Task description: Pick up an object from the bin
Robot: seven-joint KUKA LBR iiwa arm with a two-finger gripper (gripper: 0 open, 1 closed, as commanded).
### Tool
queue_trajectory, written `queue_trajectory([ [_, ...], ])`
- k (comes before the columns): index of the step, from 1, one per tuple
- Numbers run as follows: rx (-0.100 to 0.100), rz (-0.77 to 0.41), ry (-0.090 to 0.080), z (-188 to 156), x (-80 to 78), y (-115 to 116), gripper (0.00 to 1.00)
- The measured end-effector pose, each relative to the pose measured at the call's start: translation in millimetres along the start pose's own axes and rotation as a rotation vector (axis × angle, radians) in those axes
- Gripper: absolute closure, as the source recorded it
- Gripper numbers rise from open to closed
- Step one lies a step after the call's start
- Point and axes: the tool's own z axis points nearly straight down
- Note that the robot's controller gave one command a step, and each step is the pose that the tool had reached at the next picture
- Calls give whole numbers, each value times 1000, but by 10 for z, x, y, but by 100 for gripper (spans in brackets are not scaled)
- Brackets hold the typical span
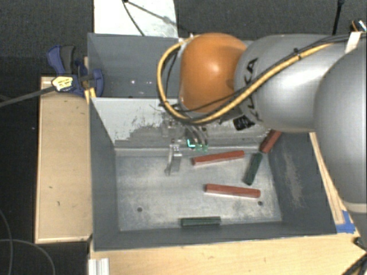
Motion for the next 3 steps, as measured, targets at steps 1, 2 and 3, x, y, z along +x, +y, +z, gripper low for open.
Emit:
queue_trajectory([
  [1,2,-219,-4,103,571,-485,0],
  [2,3,-323,-2,355,813,-1133,0],
  [3,1,-153,0,1150,581,-1615,0],
])
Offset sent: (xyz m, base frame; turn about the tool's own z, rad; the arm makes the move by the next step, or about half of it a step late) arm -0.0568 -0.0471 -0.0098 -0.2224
